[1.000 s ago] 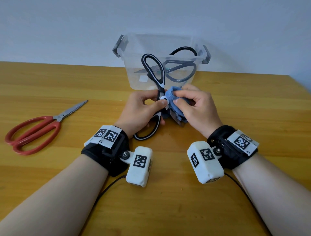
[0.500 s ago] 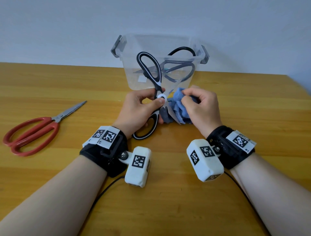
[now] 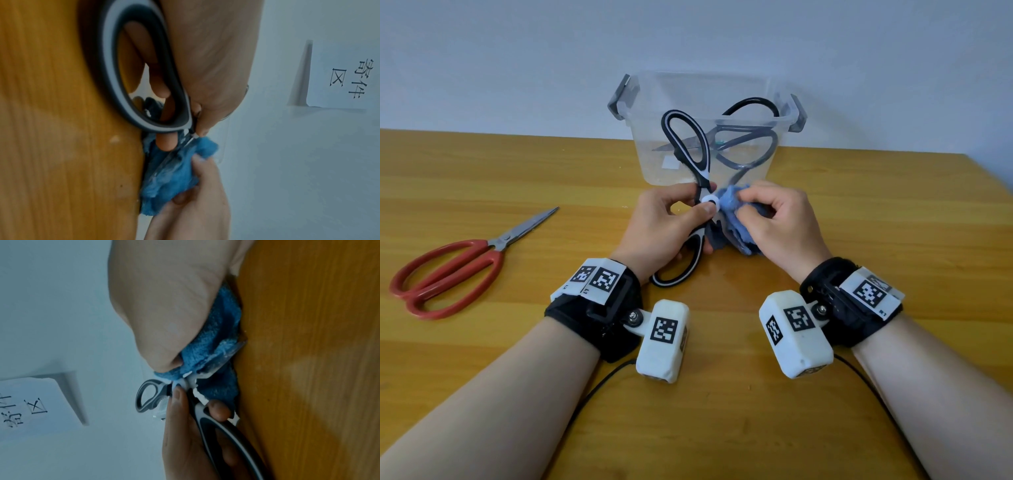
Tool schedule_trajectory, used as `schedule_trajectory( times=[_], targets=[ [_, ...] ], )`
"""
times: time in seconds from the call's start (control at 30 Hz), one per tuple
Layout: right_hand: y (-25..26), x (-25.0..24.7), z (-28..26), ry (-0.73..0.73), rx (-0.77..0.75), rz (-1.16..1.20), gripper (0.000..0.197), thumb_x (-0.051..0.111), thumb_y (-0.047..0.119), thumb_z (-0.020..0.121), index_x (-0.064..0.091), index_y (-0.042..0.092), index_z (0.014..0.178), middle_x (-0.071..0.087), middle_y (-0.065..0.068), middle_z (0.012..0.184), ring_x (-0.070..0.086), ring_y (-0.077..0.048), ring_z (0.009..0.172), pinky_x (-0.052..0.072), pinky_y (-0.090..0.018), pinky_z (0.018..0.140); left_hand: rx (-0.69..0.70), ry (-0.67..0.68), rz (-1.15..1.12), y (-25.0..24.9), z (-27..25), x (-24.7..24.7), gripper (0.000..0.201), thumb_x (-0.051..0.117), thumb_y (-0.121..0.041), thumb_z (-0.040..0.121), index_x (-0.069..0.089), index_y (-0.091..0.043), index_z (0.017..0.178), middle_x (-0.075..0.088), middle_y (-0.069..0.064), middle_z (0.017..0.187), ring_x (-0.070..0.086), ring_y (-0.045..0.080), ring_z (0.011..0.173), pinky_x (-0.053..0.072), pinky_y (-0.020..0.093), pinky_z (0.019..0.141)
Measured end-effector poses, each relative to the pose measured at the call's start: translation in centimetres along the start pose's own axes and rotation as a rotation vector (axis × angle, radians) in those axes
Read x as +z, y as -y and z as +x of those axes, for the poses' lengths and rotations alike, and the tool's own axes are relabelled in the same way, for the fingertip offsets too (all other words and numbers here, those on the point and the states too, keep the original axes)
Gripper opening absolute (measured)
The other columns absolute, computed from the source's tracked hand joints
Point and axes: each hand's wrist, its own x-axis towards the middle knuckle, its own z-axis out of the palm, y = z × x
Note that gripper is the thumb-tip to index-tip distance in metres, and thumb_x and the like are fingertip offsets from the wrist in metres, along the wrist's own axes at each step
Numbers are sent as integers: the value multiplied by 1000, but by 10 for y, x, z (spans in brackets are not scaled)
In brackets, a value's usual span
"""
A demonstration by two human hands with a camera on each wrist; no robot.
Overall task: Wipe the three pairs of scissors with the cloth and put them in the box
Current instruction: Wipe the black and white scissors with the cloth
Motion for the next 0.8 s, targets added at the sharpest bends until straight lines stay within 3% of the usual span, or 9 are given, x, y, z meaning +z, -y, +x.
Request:
schedule_trajectory(
  times=[0.07,0.17,0.23,0.33,0.4,0.53,0.6,0.7,0.8],
  targets=[
    [-3,1,-1,-5,26,-9,19,61,6,84,73,20,80,56,13,68,54,0,67,40,-15,65,9,-17,-19,1,1,1,14,64,-19,101,66,-28,91,74,16,106,70,18,53,36,24,35],
    [-4,-3,0,-156,45,115,17,60,8,81,76,13,85,62,20,71,59,2,71,43,-12,66,-14,-16,-16,2,2,1,7,64,-20,101,70,-20,96,75,18,96,70,24,56,36,25,37],
    [-3,-3,1,-174,-27,130,17,63,5,86,78,8,95,64,15,82,61,0,78,45,-14,69,-33,-16,-13,2,2,1,13,64,-20,101,70,-9,104,74,10,90,71,20,56,36,27,39],
    [-3,0,0,0,-84,32,23,65,10,94,76,11,115,64,-6,99,62,-11,93,49,-19,78,-44,5,18,1,3,0,20,64,-19,101,66,0,103,68,3,82,74,20,58,36,28,40],
    [-4,1,0,59,-82,-20,26,64,11,96,74,14,120,62,-9,101,61,-10,95,49,-17,79,-53,17,21,1,1,0,20,63,-19,101,66,0,102,67,3,85,75,22,60,36,28,40],
    [-2,0,3,21,-82,-107,26,62,14,97,74,15,120,62,-9,95,61,-18,85,48,-23,68,-45,36,36,-1,1,-1,16,63,-19,101,68,-3,103,70,6,89,75,22,61,37,27,40],
    [-1,0,4,-6,-98,-172,27,60,18,97,75,16,120,59,-2,91,58,-15,79,45,-23,63,-41,37,34,-1,1,0,13,64,-18,101,69,-7,100,70,-2,81,75,22,61,37,27,39],
    [1,0,5,-45,-88,-230,28,57,24,97,74,21,120,59,4,91,59,-15,79,52,-37,64,-48,27,25,-1,0,-1,14,65,-19,101,67,-6,95,69,-5,69,73,18,56,38,27,40],
    [2,0,6,-85,-68,-259,29,55,26,98,73,23,119,62,5,96,61,-16,85,54,-45,70,-33,23,2,-1,0,0,12,65,-18,100,71,-9,105,73,4,81,73,20,58,39,28,40]
  ],
)
